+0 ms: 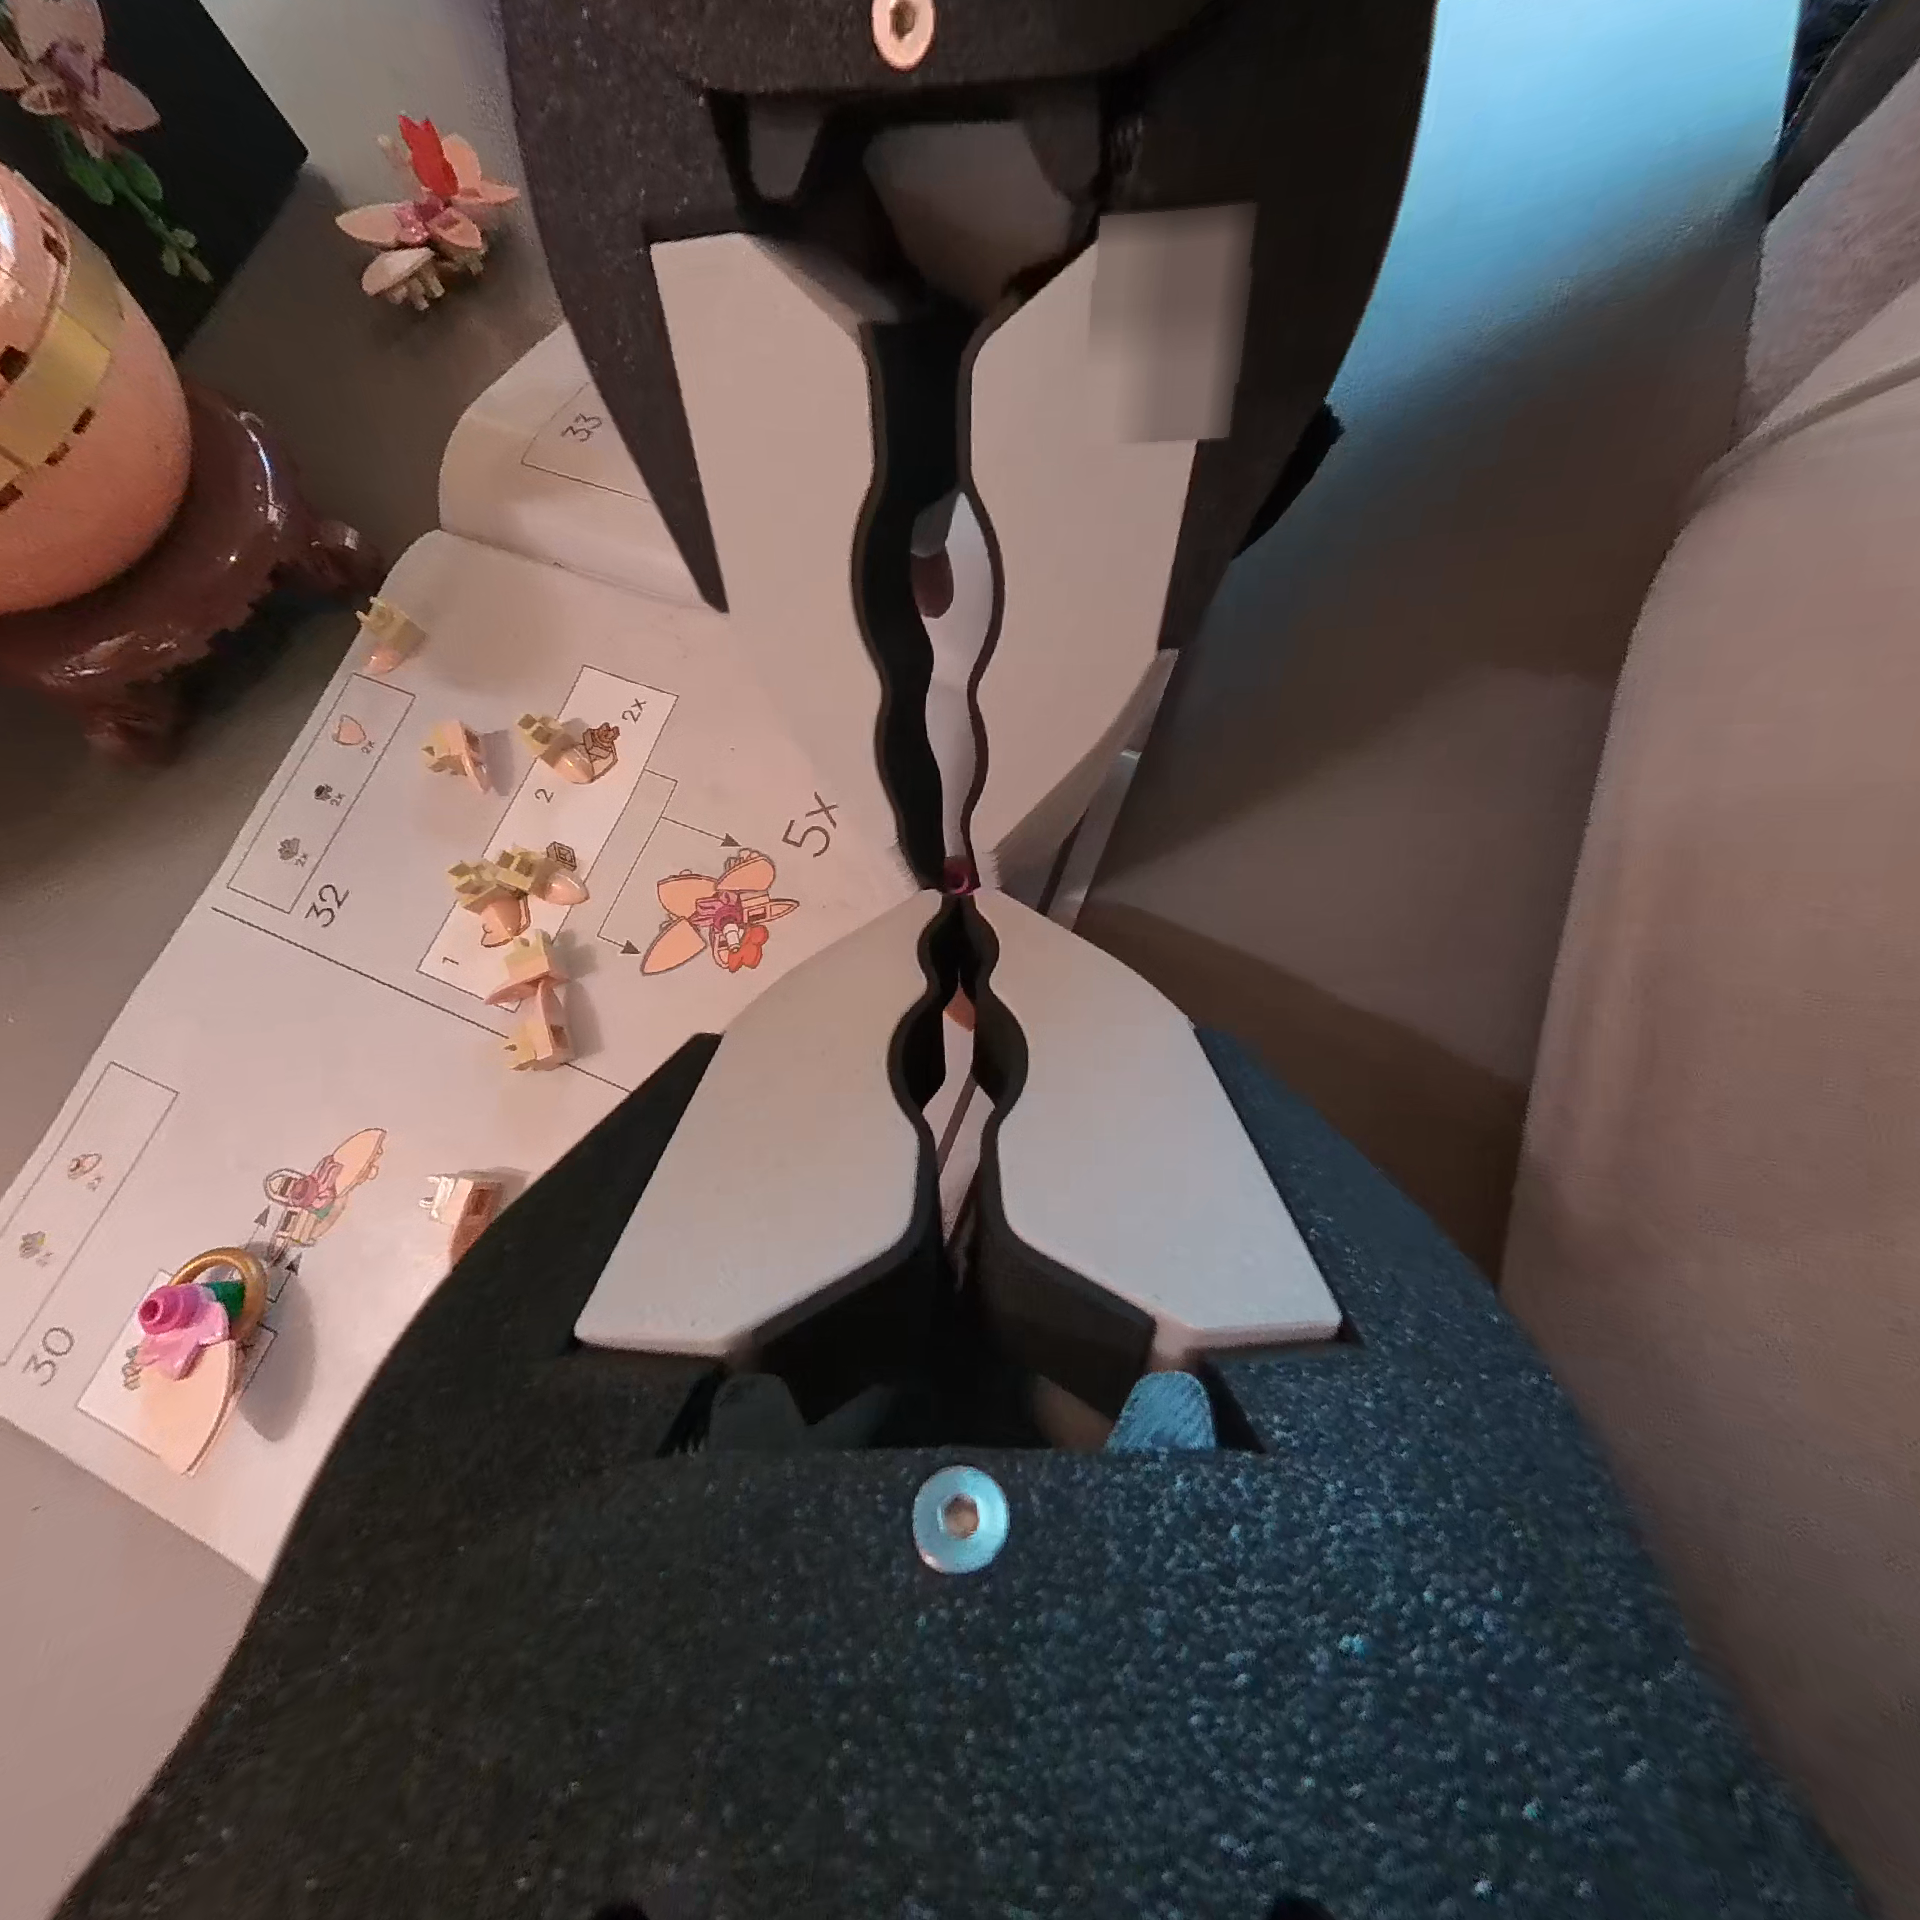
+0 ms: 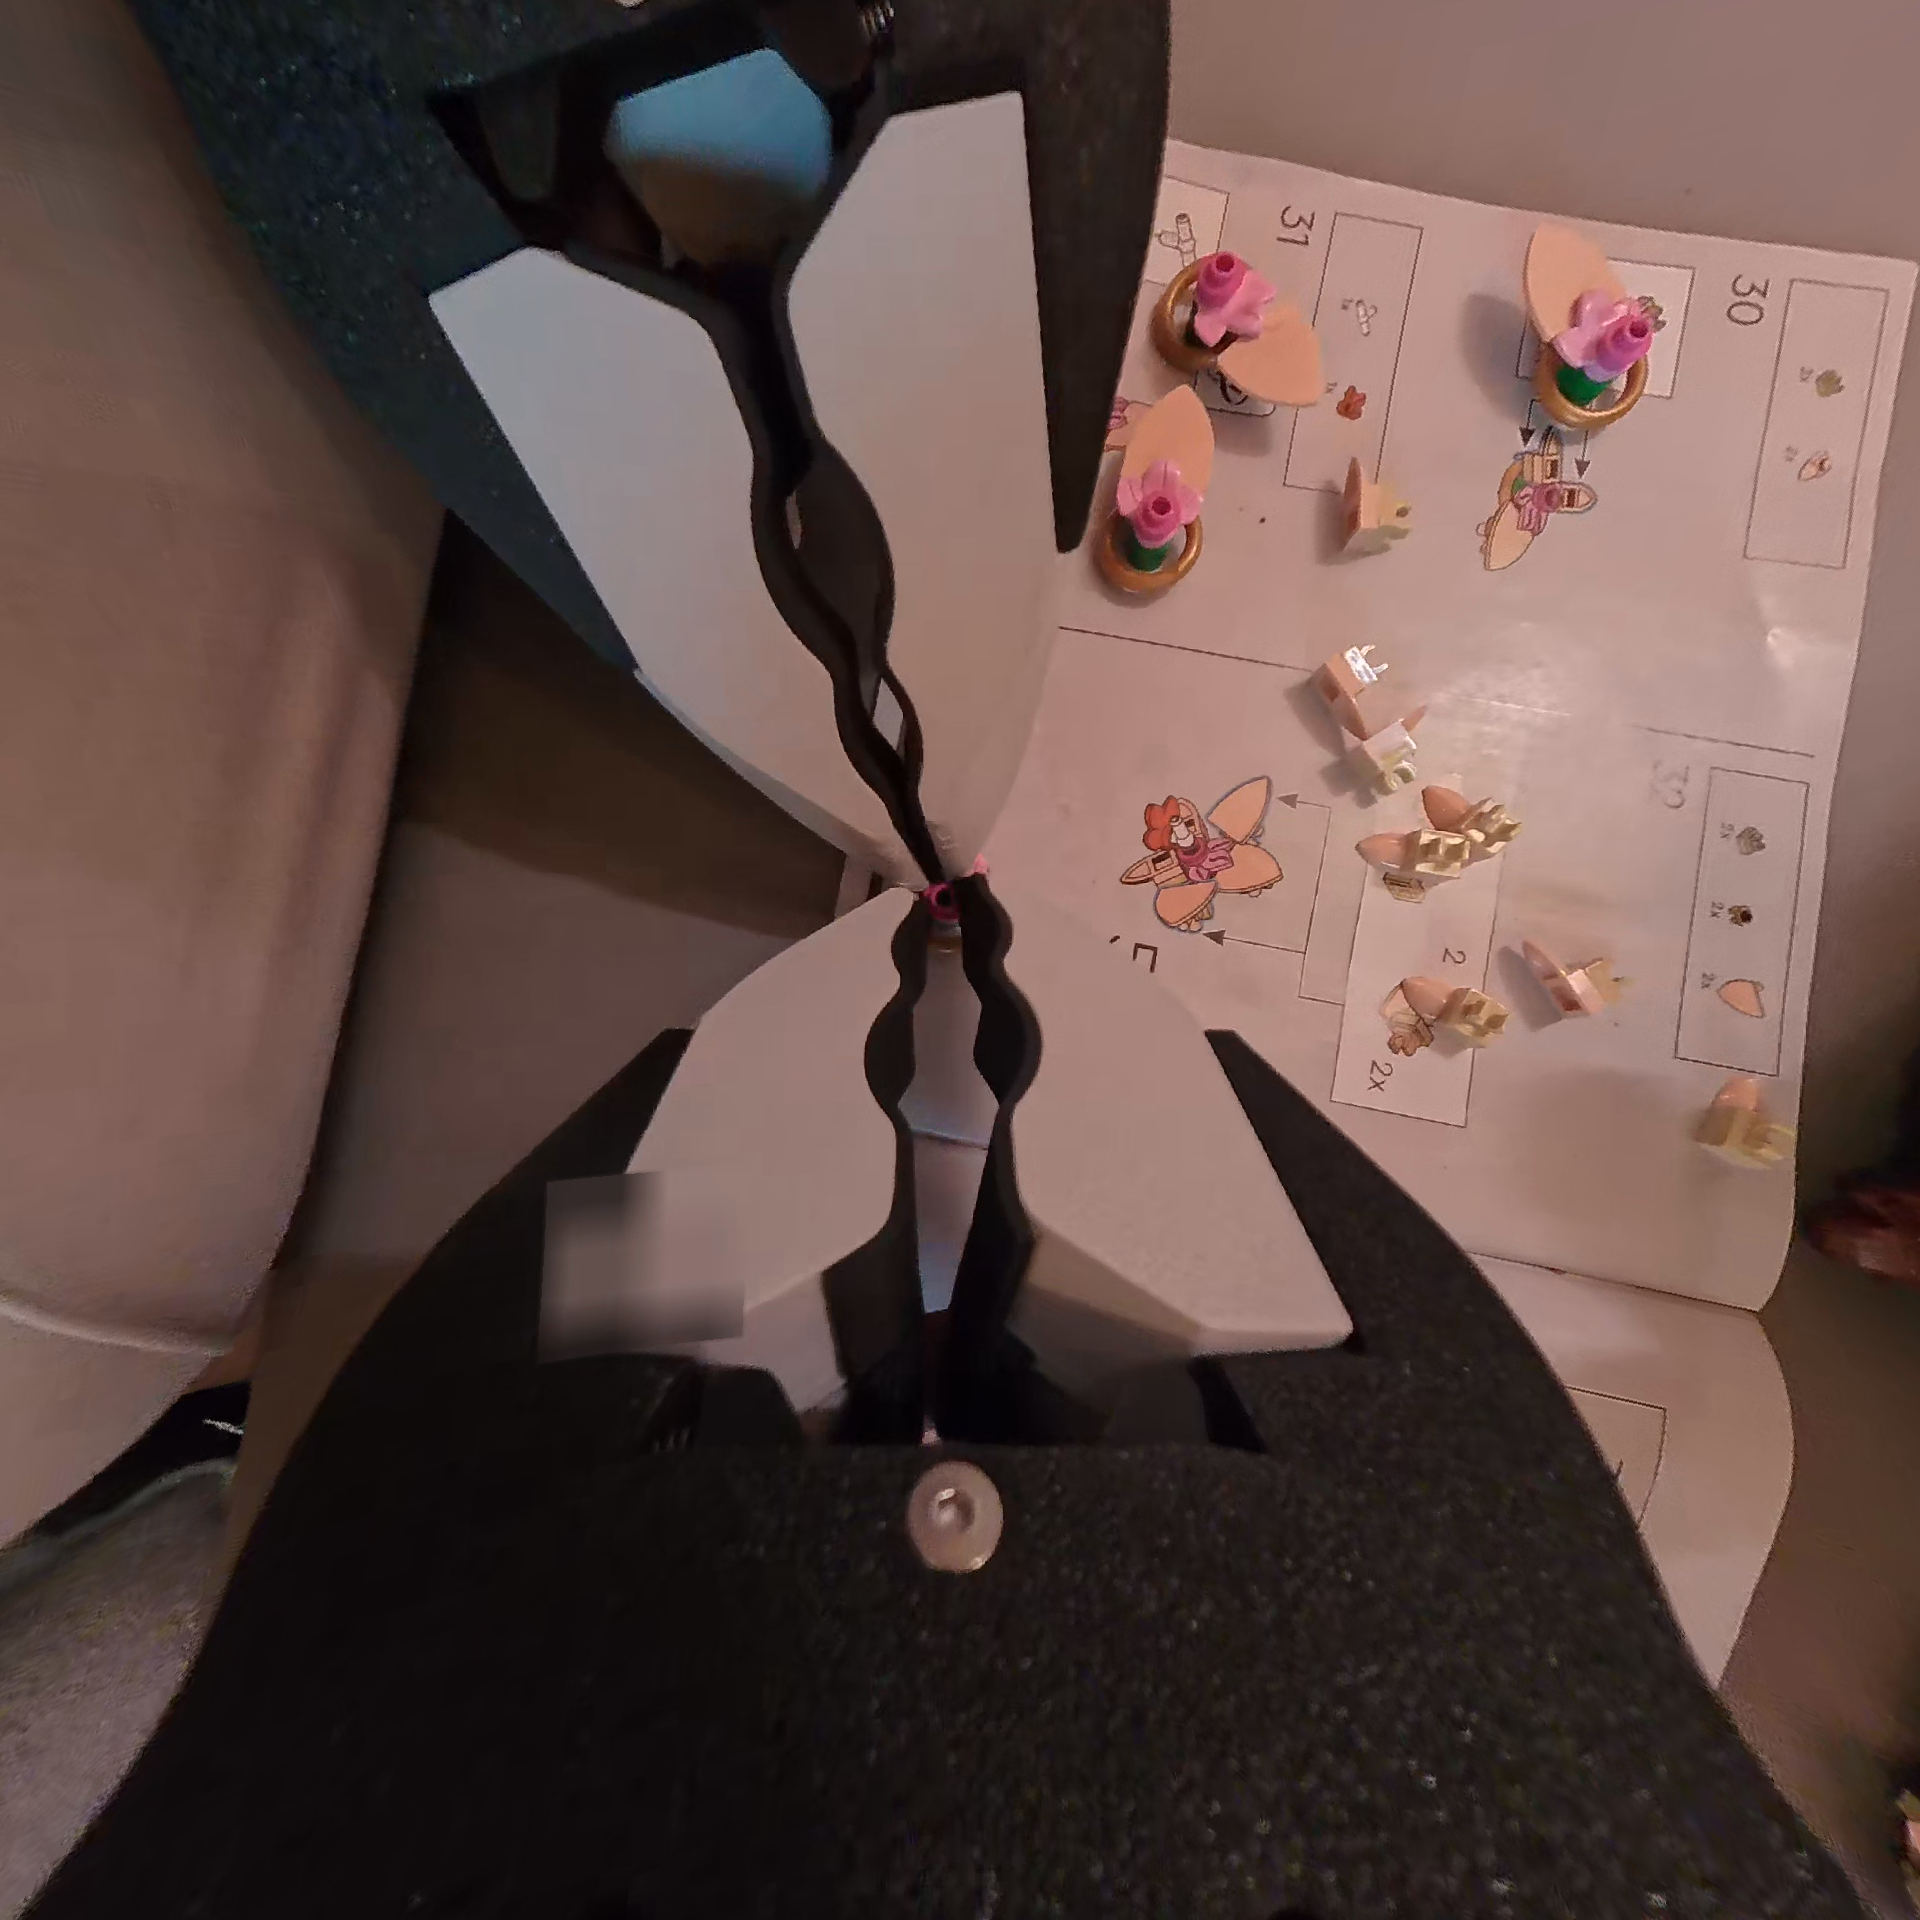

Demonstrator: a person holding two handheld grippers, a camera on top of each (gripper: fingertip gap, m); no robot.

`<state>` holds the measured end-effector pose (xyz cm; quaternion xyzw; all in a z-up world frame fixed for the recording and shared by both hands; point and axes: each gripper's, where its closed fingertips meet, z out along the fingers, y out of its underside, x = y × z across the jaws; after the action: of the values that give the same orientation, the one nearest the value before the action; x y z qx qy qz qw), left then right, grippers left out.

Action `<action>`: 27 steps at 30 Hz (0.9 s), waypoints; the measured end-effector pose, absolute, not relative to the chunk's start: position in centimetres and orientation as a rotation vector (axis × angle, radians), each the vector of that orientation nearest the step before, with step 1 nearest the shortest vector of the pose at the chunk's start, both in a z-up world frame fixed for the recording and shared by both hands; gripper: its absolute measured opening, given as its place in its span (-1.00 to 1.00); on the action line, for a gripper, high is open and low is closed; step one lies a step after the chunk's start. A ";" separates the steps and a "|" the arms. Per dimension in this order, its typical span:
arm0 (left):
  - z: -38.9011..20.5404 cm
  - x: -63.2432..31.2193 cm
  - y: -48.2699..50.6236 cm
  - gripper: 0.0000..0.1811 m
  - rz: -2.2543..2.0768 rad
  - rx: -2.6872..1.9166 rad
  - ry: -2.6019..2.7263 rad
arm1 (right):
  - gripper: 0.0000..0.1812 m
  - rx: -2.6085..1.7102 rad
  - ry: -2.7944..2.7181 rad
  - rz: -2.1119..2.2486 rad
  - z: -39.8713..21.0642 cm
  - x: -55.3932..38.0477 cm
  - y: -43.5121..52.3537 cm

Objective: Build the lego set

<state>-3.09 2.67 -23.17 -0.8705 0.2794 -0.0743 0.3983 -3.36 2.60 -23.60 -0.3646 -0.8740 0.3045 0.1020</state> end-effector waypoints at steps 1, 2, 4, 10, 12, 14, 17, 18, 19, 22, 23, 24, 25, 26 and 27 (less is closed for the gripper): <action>-23.2 -3.1 2.7 -1.00 -0.186 -2.203 0.707 | -0.93 -1.080 -2.583 0.889 -23.6 -3.3 2.6; -23.2 -3.1 2.6 -1.00 -0.176 -2.202 0.711 | -0.93 -1.082 -2.588 0.873 -23.6 -3.3 2.6; -23.2 -3.1 2.6 -1.00 -0.175 -2.204 0.717 | -0.93 -1.087 -2.605 0.831 -23.6 -3.3 2.6; -23.2 -3.1 2.6 -1.00 -0.224 -2.190 0.696 | -0.93 -1.115 -2.613 0.811 -23.7 -3.2 2.6; -23.2 -3.1 2.7 -1.00 -0.237 -2.187 0.693 | -0.93 -1.106 -2.612 0.817 -23.7 -3.3 2.7; -23.1 -3.1 2.7 -1.00 -0.283 -2.190 0.669 | -0.93 -1.122 -2.600 0.856 -23.6 -3.3 2.7; -22.3 -3.7 2.9 -1.00 -0.296 -2.171 0.602 | -0.84 -1.126 -2.568 0.890 -23.5 -3.3 2.6; -21.6 -4.1 2.9 -1.00 -0.297 -2.147 0.572 | -0.81 -1.149 -2.555 0.900 -23.5 -3.2 2.7; -21.0 -4.3 2.7 -1.00 -0.318 -2.125 0.551 | -0.78 -1.166 -2.545 0.915 -23.4 -3.1 2.7; -21.0 -5.4 1.9 -0.99 -0.308 -2.150 0.518 | -0.75 -1.183 -2.520 0.944 -23.3 -3.0 2.8; -21.5 -5.7 1.6 -0.98 -0.291 -2.174 0.520 | -0.76 -1.178 -2.511 0.952 -23.2 -3.0 2.8; -21.9 -5.7 1.3 -0.98 -0.294 -2.193 0.525 | -0.76 -1.172 -2.500 0.962 -23.0 -3.1 2.7; -22.2 -5.4 1.0 -0.97 -0.314 -2.205 0.533 | -0.78 -1.165 -2.486 0.975 -22.8 -3.3 2.6; -22.4 -5.0 0.8 -0.97 -0.330 -2.211 0.539 | -0.78 -1.159 -2.479 0.983 -22.6 -3.3 2.4; -22.6 -4.7 0.8 -0.95 -0.332 -2.214 0.546 | -0.78 -1.158 -2.482 0.976 -22.6 -3.4 2.4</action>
<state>-4.72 0.80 -22.65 -0.8779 0.2163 -0.1315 0.4065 -3.35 2.39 -22.64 -0.3956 -0.8478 0.3333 0.1169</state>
